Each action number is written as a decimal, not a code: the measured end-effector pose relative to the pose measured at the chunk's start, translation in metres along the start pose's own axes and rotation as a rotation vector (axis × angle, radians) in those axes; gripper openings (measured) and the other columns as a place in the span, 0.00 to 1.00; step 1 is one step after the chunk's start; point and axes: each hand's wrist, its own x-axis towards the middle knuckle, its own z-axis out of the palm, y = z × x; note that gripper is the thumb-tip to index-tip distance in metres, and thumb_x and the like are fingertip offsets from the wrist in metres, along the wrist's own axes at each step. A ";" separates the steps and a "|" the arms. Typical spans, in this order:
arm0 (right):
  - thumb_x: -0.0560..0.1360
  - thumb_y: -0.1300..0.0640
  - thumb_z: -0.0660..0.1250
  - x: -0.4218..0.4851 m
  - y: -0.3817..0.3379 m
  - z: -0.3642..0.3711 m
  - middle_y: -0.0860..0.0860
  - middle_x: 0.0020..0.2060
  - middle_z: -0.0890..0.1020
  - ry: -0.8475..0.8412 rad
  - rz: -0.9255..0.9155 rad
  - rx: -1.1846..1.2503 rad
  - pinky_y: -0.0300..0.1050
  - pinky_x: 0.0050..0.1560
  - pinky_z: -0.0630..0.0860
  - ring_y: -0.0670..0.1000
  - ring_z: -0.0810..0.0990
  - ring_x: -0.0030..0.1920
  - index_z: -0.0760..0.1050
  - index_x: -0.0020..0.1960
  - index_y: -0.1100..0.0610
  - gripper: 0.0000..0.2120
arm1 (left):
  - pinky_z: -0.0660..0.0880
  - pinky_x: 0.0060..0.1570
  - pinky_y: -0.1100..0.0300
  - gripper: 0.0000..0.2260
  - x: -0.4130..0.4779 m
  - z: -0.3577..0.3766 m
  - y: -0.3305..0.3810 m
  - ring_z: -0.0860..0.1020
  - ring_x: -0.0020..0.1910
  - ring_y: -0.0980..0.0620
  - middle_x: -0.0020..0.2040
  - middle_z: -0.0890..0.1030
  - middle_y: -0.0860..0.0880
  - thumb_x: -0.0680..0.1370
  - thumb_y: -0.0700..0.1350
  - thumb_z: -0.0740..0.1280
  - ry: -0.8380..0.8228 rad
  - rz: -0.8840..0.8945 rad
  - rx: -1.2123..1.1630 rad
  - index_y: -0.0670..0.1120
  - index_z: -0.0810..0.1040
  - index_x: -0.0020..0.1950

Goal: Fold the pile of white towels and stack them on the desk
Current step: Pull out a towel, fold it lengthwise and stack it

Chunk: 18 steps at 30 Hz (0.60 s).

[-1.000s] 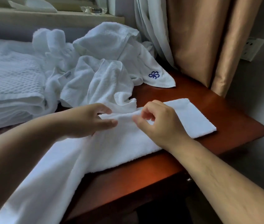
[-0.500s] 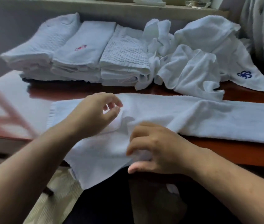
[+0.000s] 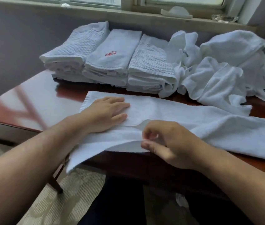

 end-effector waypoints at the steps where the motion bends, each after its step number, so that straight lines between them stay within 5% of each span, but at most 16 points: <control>1: 0.78 0.49 0.71 0.007 0.001 -0.004 0.41 0.37 0.78 0.029 0.047 0.047 0.32 0.41 0.70 0.42 0.77 0.41 0.72 0.43 0.43 0.08 | 0.58 0.75 0.56 0.18 0.001 -0.004 -0.003 0.65 0.75 0.55 0.76 0.68 0.56 0.82 0.57 0.62 0.012 0.004 -0.108 0.60 0.74 0.72; 3: 0.78 0.49 0.71 0.025 0.006 -0.012 0.42 0.33 0.79 0.102 0.088 0.107 0.34 0.36 0.70 0.43 0.76 0.36 0.73 0.42 0.44 0.09 | 0.67 0.72 0.54 0.10 -0.002 -0.013 -0.011 0.75 0.66 0.59 0.65 0.80 0.58 0.83 0.53 0.63 0.035 -0.020 -0.429 0.58 0.83 0.59; 8: 0.79 0.45 0.69 0.074 0.032 -0.031 0.39 0.33 0.79 0.168 0.217 0.128 0.30 0.34 0.69 0.38 0.76 0.33 0.75 0.43 0.45 0.08 | 0.74 0.59 0.51 0.30 -0.020 -0.033 -0.041 0.81 0.52 0.52 0.53 0.85 0.48 0.77 0.71 0.54 -0.017 -0.091 -0.980 0.51 0.86 0.56; 13: 0.78 0.44 0.69 0.106 0.073 -0.027 0.44 0.40 0.80 0.152 0.395 0.024 0.40 0.37 0.67 0.43 0.78 0.41 0.77 0.43 0.49 0.10 | 0.73 0.60 0.52 0.34 -0.030 -0.029 -0.056 0.81 0.61 0.54 0.61 0.83 0.53 0.69 0.79 0.58 -0.087 -0.111 -1.013 0.59 0.81 0.64; 15: 0.78 0.43 0.69 0.113 0.084 -0.020 0.44 0.40 0.81 0.131 0.444 -0.014 0.40 0.37 0.67 0.43 0.77 0.41 0.77 0.43 0.49 0.11 | 0.73 0.59 0.64 0.30 -0.035 -0.032 -0.057 0.77 0.64 0.61 0.62 0.80 0.62 0.67 0.76 0.66 -0.055 -0.062 -0.872 0.67 0.76 0.66; 18: 0.77 0.41 0.69 0.118 0.094 -0.012 0.44 0.38 0.80 0.100 0.448 -0.046 0.39 0.37 0.66 0.43 0.77 0.39 0.76 0.42 0.47 0.11 | 0.72 0.55 0.73 0.36 -0.037 -0.035 -0.058 0.75 0.61 0.64 0.61 0.76 0.68 0.64 0.64 0.77 -0.073 -0.017 -0.627 0.71 0.68 0.70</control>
